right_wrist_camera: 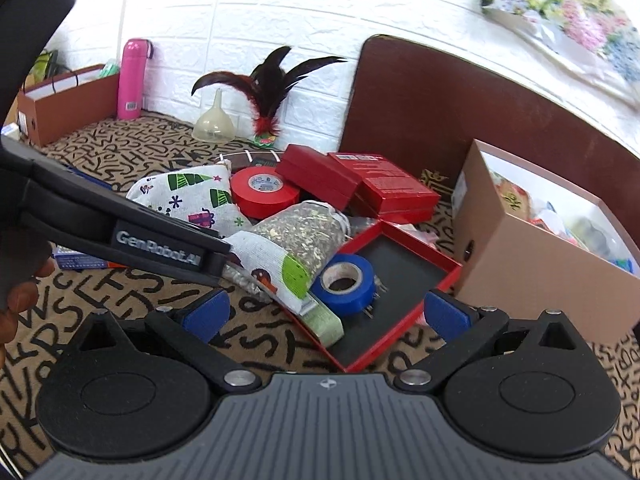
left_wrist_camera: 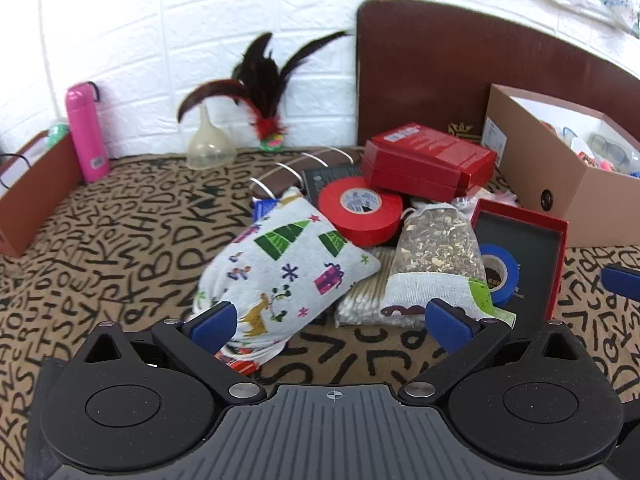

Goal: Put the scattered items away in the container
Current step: 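Grasp the herb-filled mesh sachet with the left gripper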

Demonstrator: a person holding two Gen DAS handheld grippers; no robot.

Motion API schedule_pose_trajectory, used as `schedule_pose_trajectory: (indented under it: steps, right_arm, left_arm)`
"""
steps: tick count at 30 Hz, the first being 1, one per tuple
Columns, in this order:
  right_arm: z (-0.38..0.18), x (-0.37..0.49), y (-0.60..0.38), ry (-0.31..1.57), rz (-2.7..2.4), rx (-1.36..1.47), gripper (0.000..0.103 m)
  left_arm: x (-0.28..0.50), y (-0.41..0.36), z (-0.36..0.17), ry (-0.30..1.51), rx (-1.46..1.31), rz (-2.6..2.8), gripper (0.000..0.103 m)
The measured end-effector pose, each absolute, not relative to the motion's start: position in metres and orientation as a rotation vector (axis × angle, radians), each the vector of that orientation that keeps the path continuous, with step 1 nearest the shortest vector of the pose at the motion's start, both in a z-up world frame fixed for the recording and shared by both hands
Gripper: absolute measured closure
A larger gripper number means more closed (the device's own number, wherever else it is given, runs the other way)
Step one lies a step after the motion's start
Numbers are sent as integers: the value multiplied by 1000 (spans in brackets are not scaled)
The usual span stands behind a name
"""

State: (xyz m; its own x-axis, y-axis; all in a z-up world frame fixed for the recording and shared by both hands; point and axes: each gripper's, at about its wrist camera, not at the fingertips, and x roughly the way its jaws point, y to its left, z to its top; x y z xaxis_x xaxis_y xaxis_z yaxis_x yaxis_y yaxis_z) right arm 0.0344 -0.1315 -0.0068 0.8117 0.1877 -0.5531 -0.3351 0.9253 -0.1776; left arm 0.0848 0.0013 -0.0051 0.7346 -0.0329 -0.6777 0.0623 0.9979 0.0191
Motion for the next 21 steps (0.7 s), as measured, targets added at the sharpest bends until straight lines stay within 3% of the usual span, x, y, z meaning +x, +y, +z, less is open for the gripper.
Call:
schedule_pose_trajectory:
  steps: [7,16,21]
  right_arm:
    - [-22,62,-121,556,358,-270,5]
    - [-40,95,-119,631,458,-211,27]
    - [-43,100,-118,644,487,-159,40]
  left_arm:
    - [115,1,-14,777,11,-132,0]
    - [139,-5,-15,799,-6,-260,4]
    - [143,-5,-19,855,-89,-401,37]
